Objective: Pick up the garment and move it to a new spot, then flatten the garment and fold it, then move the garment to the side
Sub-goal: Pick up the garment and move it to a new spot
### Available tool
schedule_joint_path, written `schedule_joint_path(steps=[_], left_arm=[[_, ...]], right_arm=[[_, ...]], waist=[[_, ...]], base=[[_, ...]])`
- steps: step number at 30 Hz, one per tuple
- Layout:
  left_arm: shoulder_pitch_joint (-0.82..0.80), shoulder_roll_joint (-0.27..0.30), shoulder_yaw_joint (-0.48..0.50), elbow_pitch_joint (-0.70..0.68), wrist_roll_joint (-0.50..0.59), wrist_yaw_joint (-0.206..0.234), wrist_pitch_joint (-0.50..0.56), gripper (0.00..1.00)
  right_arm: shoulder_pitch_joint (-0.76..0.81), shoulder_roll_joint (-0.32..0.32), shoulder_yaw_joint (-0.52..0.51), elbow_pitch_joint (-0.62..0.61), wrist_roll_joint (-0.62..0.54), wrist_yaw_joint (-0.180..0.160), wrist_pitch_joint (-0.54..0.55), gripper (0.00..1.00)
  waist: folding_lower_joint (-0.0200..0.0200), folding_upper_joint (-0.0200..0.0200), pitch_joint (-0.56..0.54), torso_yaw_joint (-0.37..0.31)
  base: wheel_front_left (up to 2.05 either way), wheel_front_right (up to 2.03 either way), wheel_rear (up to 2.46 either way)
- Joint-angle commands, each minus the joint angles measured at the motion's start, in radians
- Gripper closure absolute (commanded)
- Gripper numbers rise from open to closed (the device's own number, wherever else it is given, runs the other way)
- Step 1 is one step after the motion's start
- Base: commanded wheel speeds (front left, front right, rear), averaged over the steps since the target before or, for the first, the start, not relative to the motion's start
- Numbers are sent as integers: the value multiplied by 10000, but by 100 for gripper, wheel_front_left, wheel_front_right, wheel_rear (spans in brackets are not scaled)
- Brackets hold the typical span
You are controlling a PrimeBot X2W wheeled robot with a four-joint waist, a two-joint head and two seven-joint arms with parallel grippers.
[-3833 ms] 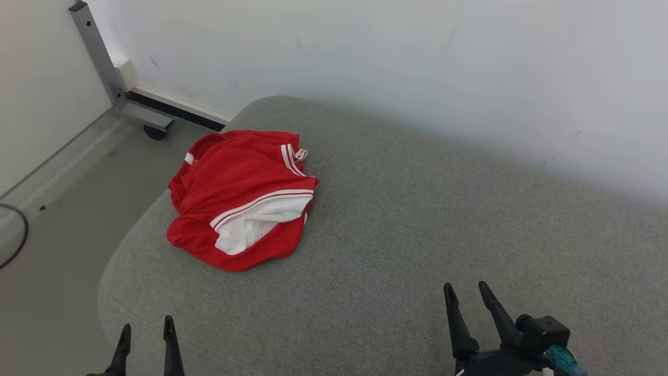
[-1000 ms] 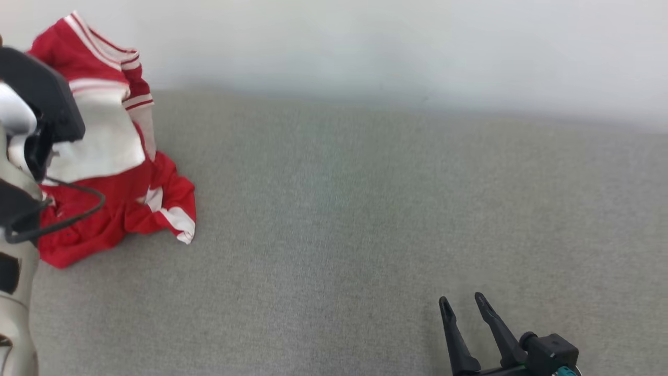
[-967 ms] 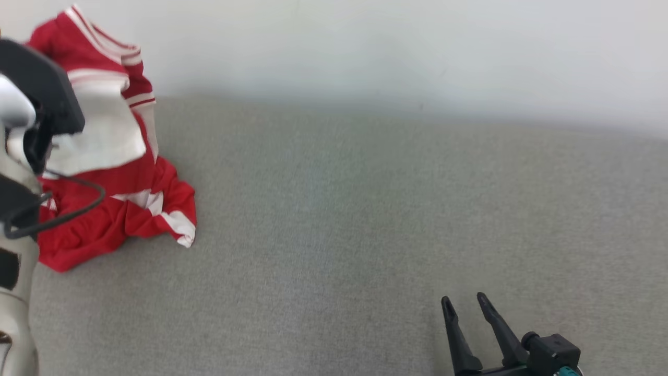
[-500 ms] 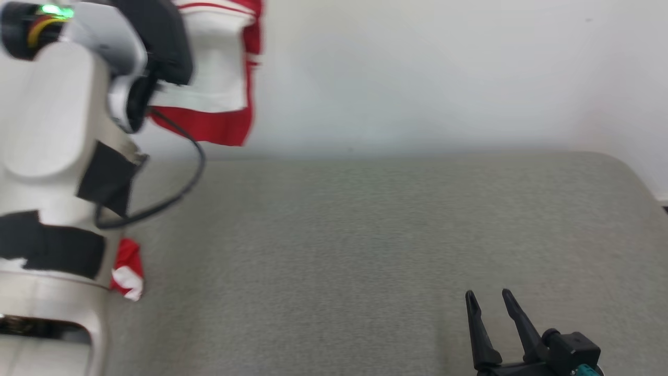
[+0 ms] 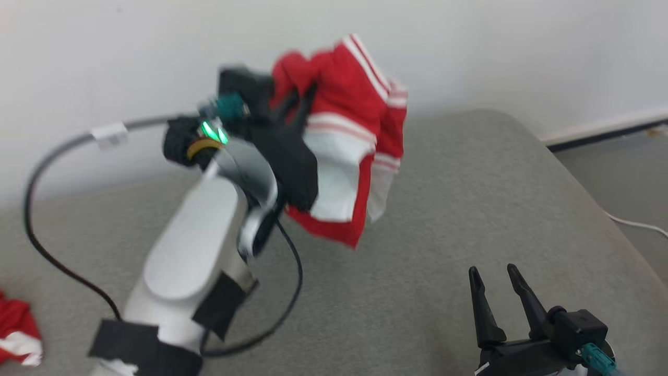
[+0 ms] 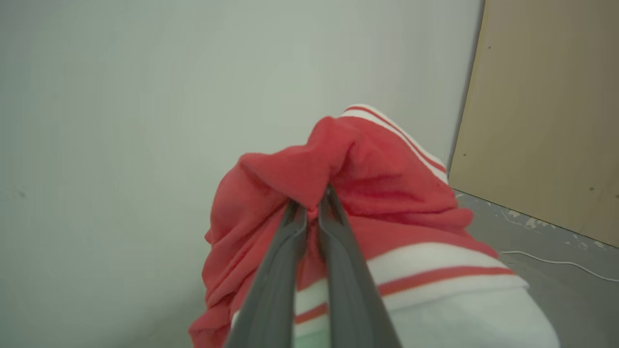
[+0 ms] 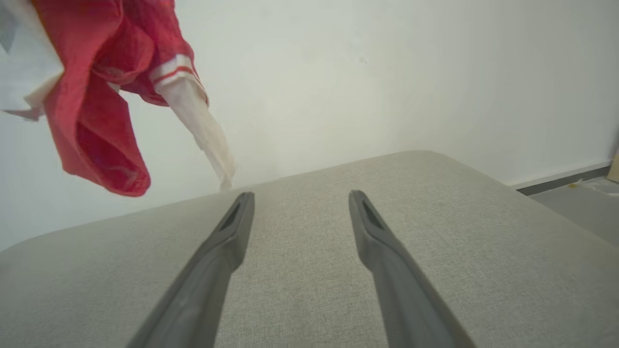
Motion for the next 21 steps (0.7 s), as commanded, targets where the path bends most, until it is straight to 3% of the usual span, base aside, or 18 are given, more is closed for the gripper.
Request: schedule_joint_path(steps=[1,8,21], left_arm=[[200,-22,-60,-106,4,75,-97,100],[1870,-80,-721,91,25,513,-396,100],[3471,10,-895,1972,-15,915,-1674,100]], right_arm=[[-60,21,21,-59,-30,13,20,0],[-73,23,128,-132,126,13,68,0],[-155,22,341,70,233,13,20,0]], waist=[[0,0,521,-794],[0,0,902,-894],[0,0,951,52]], base=[[0,0,0],[0,0,0],[0,0,0]])
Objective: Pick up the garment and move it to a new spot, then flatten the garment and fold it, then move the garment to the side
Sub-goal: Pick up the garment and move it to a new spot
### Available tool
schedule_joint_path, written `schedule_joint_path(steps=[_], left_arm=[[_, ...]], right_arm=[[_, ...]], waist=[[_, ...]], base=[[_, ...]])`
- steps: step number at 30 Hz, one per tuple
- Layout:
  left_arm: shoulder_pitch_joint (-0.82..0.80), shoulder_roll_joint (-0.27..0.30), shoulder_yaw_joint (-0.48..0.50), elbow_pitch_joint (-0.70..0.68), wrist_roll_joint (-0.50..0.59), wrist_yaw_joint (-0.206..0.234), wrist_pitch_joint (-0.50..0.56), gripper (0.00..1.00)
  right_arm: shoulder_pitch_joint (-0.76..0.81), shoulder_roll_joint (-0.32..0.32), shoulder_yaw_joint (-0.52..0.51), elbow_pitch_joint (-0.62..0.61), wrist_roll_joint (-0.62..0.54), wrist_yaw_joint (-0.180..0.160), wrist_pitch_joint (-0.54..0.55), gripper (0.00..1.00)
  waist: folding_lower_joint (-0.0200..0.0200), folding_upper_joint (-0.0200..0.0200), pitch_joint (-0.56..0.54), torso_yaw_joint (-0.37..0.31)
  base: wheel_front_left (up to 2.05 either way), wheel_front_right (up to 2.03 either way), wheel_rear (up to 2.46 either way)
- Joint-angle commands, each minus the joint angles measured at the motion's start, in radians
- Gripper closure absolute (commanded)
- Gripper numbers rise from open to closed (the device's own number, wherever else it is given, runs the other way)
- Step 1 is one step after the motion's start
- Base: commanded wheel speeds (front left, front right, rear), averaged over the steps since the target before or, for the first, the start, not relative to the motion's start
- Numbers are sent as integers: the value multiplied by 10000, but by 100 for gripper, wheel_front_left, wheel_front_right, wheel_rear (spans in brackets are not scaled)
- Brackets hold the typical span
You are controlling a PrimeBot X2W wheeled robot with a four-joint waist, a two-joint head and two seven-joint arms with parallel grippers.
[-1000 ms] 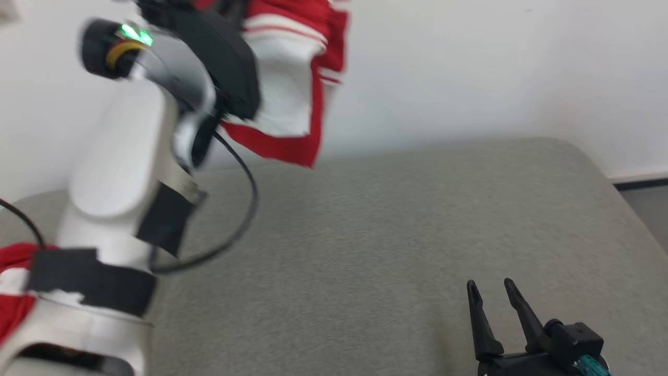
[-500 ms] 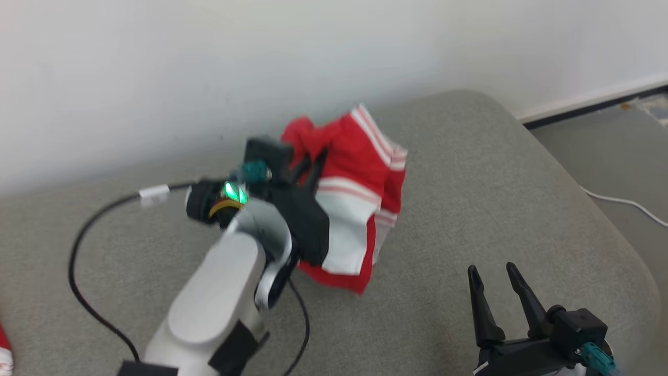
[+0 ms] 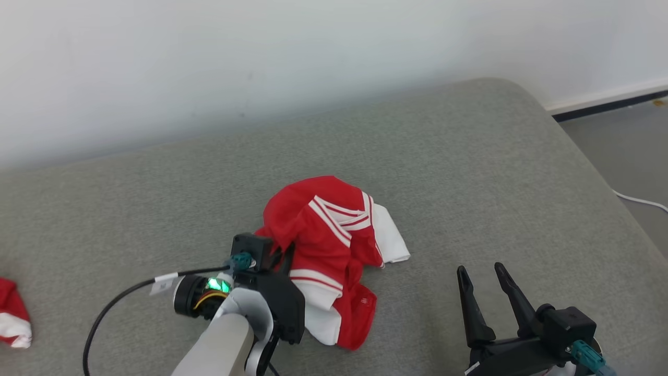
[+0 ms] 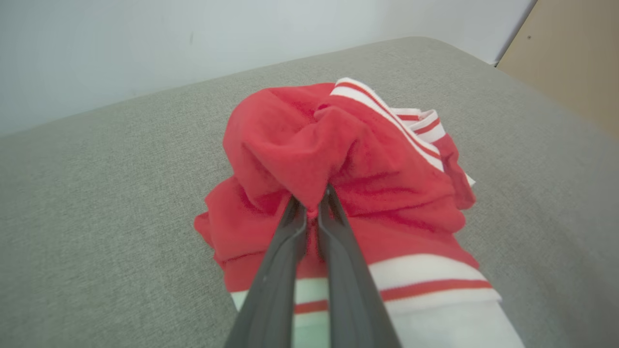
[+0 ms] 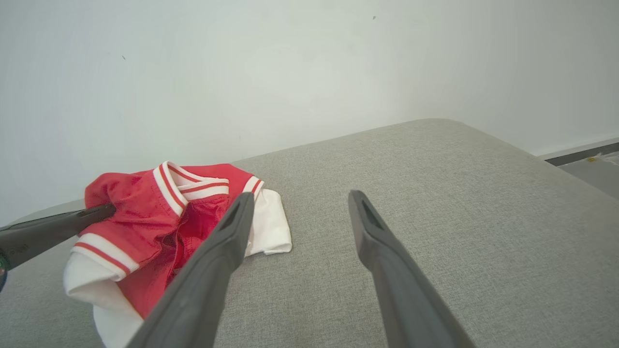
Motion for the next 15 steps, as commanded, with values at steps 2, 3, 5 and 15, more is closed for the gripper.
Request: schedule_joint_path(steps=[2,3,5,15], left_arm=[[222,16,5,247,-122,78,-269,100],[254,0,-6,352,-138,94,-419,100],[264,-46,-101,487,-135,-48,-780,0],[1189,-66,659,-240,-908,-246,-2838,0]], right_arm=[[1,22,36,31,27,13,5,0],[28,22,40,43,9,13,20,0],[60,22,48,51,-9,13,53,0],[384,21,-282,45,15,13,76,0]], waist=[[-1,0,-132,341],[-1,0,-165,416],[-1,0,-229,546],[-1,0,-725,1249]], base=[[0,0,0],[0,0,0],[0,0,0],[0,0,0]])
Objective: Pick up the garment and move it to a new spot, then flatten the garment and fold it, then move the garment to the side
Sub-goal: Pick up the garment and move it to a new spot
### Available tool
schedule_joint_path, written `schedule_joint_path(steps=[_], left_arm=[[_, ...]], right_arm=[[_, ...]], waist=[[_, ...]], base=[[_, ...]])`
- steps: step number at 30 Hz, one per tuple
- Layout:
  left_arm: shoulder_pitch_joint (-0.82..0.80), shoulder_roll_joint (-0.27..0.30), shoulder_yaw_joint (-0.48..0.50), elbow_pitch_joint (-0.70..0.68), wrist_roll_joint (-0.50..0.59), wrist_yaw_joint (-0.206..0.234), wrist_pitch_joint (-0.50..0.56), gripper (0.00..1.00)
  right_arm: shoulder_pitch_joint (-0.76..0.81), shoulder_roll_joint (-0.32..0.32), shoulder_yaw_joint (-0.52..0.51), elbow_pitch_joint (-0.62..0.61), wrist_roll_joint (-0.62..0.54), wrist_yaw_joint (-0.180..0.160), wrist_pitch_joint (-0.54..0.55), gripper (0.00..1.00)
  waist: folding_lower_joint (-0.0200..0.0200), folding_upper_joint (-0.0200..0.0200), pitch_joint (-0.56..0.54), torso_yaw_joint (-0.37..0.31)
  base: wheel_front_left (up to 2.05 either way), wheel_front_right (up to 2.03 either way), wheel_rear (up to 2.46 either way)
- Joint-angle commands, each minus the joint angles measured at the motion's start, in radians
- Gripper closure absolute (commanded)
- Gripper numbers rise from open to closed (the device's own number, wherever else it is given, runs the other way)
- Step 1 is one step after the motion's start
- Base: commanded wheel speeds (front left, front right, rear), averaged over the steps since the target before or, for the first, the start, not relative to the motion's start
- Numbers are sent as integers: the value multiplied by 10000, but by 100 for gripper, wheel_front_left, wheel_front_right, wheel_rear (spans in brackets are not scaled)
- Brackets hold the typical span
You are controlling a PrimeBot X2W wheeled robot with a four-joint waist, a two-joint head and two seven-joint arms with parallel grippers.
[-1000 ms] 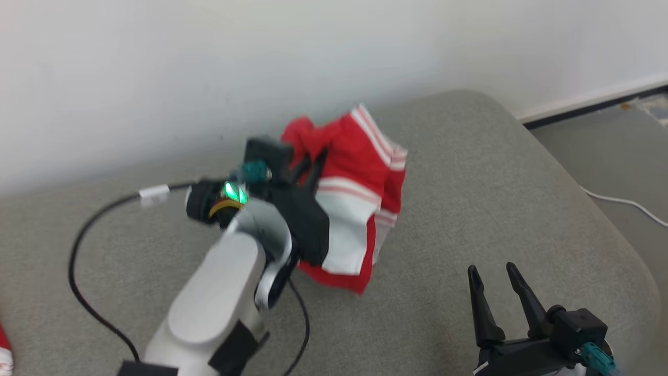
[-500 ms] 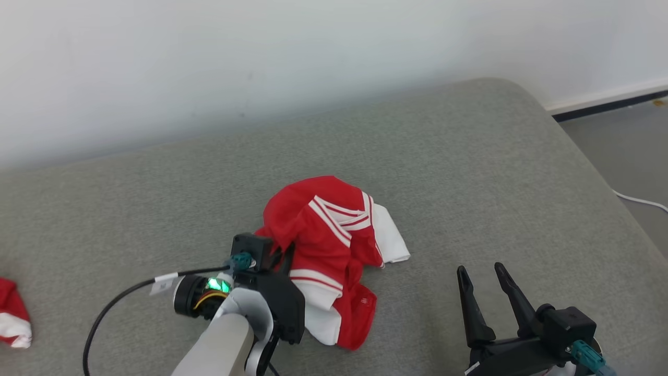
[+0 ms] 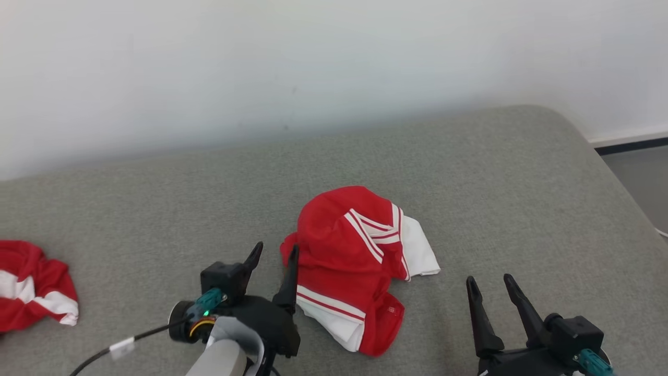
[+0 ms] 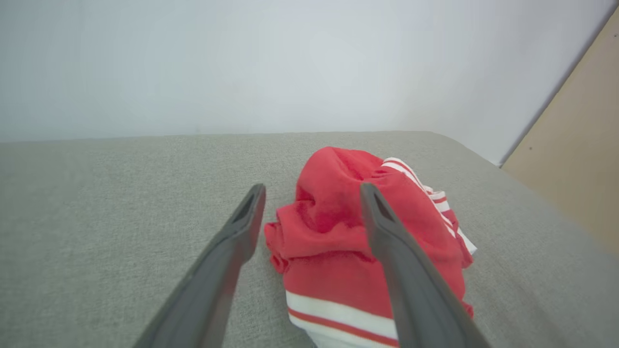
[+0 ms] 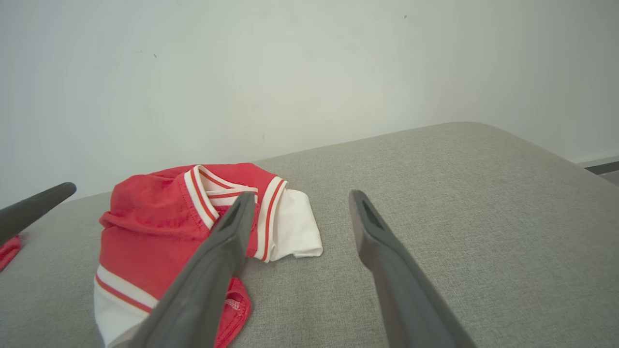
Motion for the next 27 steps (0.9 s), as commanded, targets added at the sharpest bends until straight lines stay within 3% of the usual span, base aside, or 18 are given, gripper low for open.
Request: schedule_joint_path(steps=[1,7,16,27], left_arm=[[365,79,185,-239,16,62,-69,0],[2240,269,1691,-2715,451,24,-72,0],[4619,104,3843,-5210,1577,141,-75,0],[6190,446,4684,-5552,3258,-464,-77,0]], right_arm=[[131,19,-77,-3,22,13,-31,0],[313,20,-504,51,522,13,-383,0],[465,20,-718,290,312,13,-658,0],[762,19,-1030,793,-259,13,-979,0]], waist=[[0,0,-234,301],[0,0,-473,819],[0,0,-645,1324],[0,0,-791,1561]], base=[[0,0,0],[0,0,0],[0,0,0],[0,0,0]])
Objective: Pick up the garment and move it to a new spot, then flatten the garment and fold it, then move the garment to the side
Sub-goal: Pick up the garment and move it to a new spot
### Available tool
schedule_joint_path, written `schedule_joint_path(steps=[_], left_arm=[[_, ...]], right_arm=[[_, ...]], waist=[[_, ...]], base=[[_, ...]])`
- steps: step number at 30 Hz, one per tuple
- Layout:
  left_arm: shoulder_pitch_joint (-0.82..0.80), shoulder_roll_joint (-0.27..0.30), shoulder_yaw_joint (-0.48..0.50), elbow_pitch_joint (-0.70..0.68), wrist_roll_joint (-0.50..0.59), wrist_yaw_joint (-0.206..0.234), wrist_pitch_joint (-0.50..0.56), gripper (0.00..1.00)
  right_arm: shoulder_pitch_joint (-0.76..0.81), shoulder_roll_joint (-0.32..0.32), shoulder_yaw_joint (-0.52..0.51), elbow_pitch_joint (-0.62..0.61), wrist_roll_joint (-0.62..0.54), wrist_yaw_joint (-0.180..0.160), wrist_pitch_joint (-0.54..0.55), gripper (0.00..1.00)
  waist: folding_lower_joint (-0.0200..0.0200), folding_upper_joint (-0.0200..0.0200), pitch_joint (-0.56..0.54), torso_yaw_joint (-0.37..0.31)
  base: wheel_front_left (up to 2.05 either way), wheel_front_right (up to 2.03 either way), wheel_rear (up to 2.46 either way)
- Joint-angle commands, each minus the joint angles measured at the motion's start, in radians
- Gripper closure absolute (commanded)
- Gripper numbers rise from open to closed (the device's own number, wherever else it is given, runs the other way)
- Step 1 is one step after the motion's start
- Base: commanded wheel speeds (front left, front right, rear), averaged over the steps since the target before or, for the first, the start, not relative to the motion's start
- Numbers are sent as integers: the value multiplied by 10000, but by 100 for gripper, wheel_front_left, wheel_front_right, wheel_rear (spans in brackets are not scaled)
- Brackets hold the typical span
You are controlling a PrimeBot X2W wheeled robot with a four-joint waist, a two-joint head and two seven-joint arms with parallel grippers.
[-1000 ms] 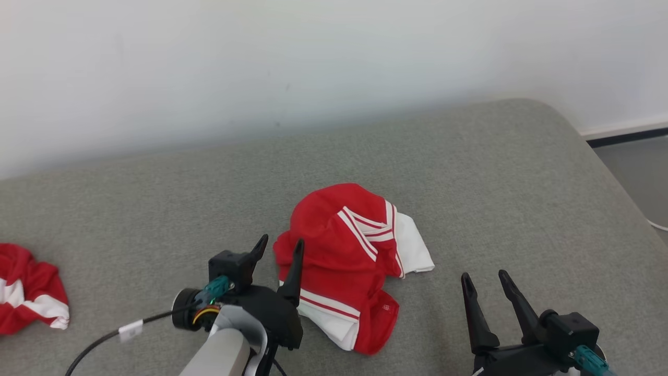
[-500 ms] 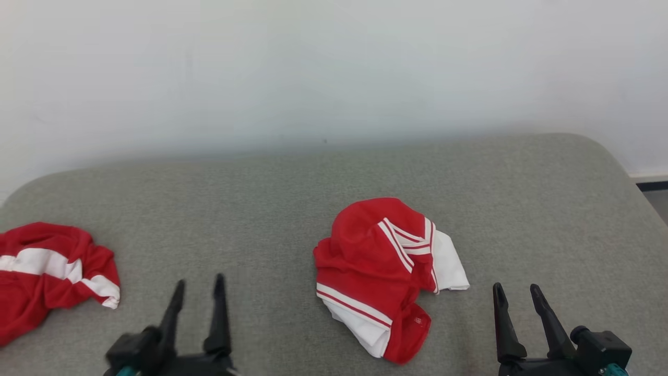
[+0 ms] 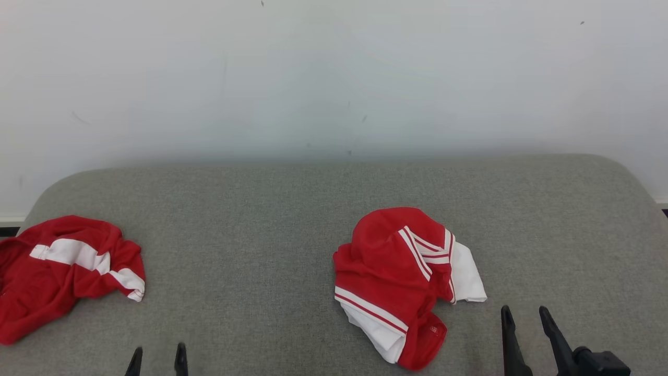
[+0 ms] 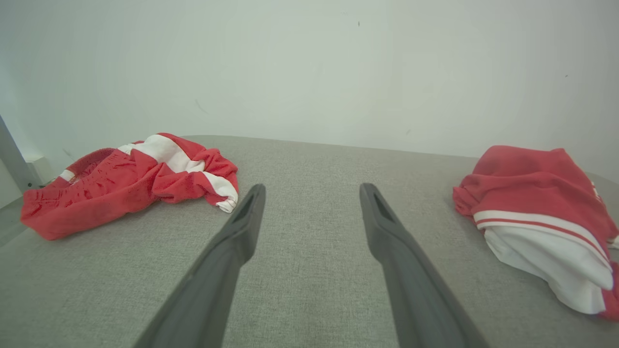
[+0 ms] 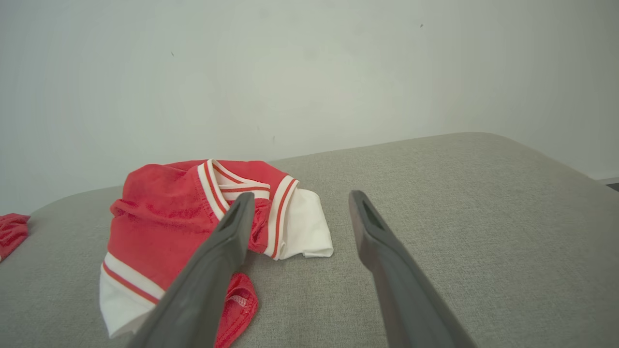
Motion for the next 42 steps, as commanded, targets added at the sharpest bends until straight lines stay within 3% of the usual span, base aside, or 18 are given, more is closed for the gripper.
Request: schedule_joint_path(steps=[1,16,42], left_arm=[[250,148,54,132,239,-52,-33,0],[496,250,190,834,534,-339,-33,0],[308,131,556,704,671,-599,-34,0]], right_arm=[[152,19,-14,125,-104,13,18,0],[349,17,-56,275,-488,13,407,0],[434,19,-131,-343,-555,13,538,0]], waist=[[1,0,-43,-18],[1,0,-189,-3],[1,0,-61,-194]], base=[[0,0,0],[0,0,0],[0,0,0]])
